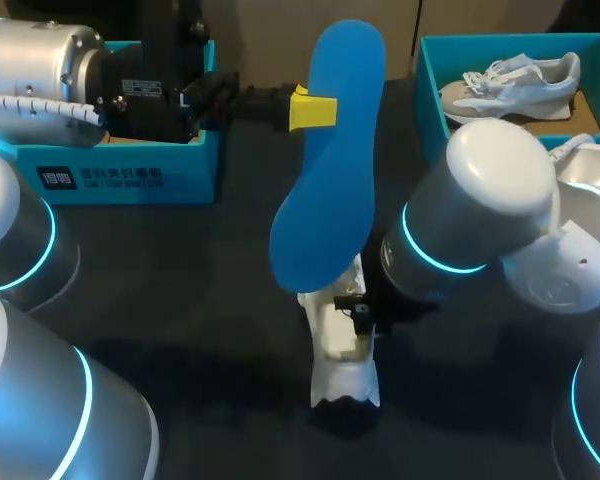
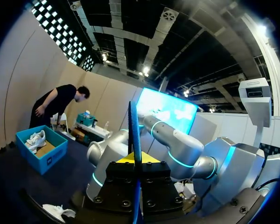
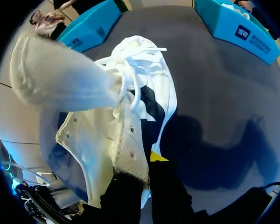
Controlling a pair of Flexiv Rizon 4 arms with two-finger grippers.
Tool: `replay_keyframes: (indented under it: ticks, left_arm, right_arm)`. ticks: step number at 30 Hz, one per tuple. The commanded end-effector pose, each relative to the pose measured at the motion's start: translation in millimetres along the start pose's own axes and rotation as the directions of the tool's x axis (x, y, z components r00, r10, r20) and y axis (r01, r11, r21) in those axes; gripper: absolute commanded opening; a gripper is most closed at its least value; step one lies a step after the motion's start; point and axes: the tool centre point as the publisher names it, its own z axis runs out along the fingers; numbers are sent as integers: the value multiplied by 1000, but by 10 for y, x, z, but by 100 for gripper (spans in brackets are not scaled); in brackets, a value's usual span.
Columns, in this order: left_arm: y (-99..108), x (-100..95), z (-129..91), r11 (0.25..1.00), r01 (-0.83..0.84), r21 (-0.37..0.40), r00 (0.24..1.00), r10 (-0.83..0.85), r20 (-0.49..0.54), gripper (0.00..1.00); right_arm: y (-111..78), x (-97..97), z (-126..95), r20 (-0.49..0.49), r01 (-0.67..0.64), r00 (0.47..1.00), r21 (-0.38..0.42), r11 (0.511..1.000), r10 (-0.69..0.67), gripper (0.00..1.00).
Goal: Take the shoe out of the shoebox, open the shoe tongue, remove and reinsert the insole, then place the shoe into the shoebox
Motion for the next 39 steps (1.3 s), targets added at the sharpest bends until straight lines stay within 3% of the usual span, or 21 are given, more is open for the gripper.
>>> replay_keyframes:
  ticks: [1,11,32,33,34,36,37,38,39]
  left_arm:
    - [0,-6,12,1000,0,1,1000,0,-1,0]
    - [0,-6,12,1000,0,1,1000,0,-1,0]
    - [0,-6,12,1000,0,1,1000,0,-1,0]
    - [0,-6,12,1000,0,1,1000,0,-1,0]
    - [0,-6,12,1000,0,1,1000,0,-1,0]
    - [0,-6,12,1000,0,1,1000,0,-1,0]
    - [0,-6,12,1000,0,1,1000,0,-1,0]
    - [0,-6,12,1000,0,1,1000,0,-1,0]
    - [0,-6,12,1000,0,1,1000,0,-1,0]
  right_arm:
    - [10,-44,108,-22,-14,1000,-4,1000,14,0]
    - [154,-74,196,-21,-26,999,3,1000,26,0]
    - [162,-168,451,-13,-68,998,49,996,69,0]
    - [162,-168,452,-11,-69,997,49,996,70,14]
    - [161,-168,452,-11,-70,997,49,996,70,19]
    - [155,-160,443,-10,-70,997,48,996,71,43]
    - [155,-155,436,-9,-70,997,48,996,70,61]
    - [155,-152,425,-7,-70,998,46,997,70,85]
    - [155,-148,415,-7,-70,998,45,997,70,93]
